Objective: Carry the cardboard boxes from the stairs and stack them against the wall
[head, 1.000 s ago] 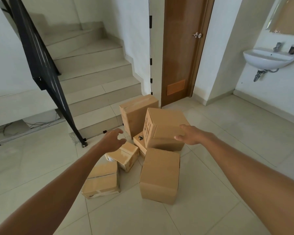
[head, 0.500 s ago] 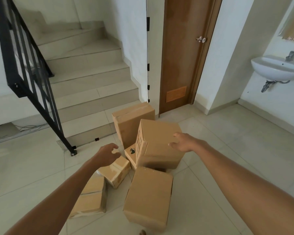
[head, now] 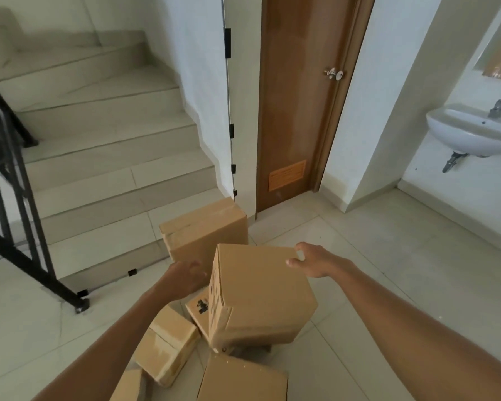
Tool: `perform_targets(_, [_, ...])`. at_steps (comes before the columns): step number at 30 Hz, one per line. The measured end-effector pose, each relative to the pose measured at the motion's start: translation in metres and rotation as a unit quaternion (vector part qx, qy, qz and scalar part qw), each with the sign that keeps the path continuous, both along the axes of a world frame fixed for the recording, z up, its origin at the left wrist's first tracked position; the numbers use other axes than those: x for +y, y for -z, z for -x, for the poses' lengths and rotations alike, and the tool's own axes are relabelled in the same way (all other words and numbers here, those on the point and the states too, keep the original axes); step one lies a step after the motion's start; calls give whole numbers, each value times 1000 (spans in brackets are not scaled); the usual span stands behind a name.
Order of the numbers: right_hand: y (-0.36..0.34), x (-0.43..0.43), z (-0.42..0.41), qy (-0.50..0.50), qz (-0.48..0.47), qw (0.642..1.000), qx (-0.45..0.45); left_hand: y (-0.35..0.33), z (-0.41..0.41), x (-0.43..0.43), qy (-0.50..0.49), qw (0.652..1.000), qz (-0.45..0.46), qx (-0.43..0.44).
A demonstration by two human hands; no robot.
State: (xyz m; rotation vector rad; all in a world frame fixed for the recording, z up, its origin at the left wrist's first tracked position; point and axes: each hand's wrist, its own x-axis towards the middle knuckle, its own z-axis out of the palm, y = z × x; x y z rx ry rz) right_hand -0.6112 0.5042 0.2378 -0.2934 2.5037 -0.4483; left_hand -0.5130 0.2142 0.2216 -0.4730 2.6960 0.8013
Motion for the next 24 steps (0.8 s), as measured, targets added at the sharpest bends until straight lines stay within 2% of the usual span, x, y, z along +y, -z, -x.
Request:
perform_targets(8, [77, 2, 144, 17, 22, 998, -64, 61, 110, 14, -66, 997, -36, -27])
perform_targets(17, [247, 17, 260, 46, 1, 990, -132, 197, 202, 27, -214, 964, -103, -117])
perform_targets(20, [294, 21, 282, 116, 14, 985, -124, 236, 212, 22, -300, 941, -118, -100])
perform_targets(22, [320, 23, 288, 174, 21, 973, -148, 254, 210, 19, -328, 931, -123, -103])
perform_targets(24, [343, 24, 286, 238, 39, 952, -189, 275, 202, 15, -348, 914, -166, -127])
